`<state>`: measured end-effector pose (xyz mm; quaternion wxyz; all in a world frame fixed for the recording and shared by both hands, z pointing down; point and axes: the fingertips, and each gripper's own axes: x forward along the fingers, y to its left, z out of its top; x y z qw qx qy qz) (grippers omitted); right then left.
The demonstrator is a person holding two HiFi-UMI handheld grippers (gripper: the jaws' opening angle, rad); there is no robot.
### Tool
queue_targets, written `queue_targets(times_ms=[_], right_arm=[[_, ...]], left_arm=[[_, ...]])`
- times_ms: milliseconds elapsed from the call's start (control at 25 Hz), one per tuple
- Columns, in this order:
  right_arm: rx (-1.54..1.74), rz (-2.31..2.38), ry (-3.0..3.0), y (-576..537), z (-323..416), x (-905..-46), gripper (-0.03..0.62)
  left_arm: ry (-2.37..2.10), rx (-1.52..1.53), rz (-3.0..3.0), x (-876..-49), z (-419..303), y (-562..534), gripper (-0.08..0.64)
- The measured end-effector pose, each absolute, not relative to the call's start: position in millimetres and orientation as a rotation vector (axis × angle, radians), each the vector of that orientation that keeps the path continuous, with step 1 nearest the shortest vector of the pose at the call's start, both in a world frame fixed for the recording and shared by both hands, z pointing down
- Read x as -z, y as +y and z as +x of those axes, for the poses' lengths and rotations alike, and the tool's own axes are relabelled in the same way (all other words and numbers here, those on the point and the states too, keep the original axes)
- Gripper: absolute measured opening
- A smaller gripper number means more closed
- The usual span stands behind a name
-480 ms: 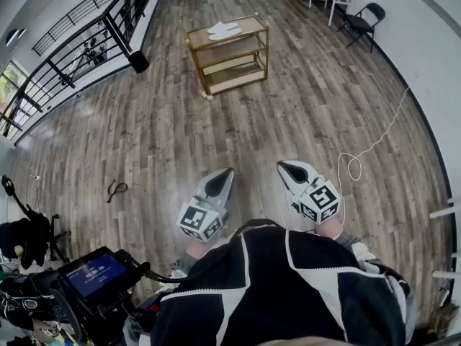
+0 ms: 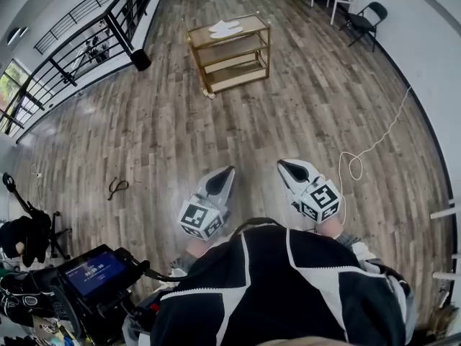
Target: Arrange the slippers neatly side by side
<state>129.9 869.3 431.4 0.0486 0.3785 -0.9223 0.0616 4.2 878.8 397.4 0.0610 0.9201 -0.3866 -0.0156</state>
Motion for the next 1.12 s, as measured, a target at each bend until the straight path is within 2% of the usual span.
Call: queue_targets(times_ms=[1120], right_arm=[[-0.220, 1.002, -2.877, 875, 104, -455, 0.009]], left_arm=[[-1.183, -0.048, 2.747, -415, -7, 889, 0.017]])
